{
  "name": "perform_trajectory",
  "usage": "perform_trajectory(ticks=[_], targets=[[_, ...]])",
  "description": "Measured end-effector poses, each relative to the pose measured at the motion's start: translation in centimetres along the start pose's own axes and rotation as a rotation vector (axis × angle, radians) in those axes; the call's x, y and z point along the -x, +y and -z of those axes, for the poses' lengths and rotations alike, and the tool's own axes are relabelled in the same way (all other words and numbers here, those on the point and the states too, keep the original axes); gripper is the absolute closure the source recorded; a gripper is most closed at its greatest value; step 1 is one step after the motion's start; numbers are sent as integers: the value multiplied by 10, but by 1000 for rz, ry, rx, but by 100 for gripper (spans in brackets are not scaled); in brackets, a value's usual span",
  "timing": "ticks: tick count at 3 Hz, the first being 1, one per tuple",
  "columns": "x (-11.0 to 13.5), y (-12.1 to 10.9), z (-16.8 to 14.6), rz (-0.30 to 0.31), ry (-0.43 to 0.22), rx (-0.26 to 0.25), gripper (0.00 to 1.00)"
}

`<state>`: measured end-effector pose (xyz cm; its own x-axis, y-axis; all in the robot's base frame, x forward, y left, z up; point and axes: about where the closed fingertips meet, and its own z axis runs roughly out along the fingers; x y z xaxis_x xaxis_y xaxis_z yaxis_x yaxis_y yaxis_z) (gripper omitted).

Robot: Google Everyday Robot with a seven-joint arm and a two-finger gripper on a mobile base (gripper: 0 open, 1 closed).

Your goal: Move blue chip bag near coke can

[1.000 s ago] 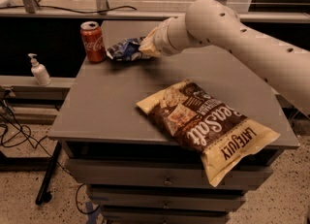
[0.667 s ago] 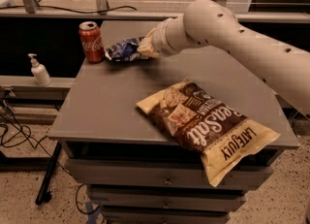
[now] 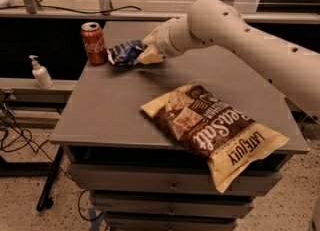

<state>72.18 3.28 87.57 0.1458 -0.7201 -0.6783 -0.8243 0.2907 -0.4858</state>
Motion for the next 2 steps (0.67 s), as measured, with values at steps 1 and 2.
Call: perform_trajectory(ticks=[1,2], targets=[[-1,-2,2,0,5,6,0],[-7,-21,20,-14,20,1,0]])
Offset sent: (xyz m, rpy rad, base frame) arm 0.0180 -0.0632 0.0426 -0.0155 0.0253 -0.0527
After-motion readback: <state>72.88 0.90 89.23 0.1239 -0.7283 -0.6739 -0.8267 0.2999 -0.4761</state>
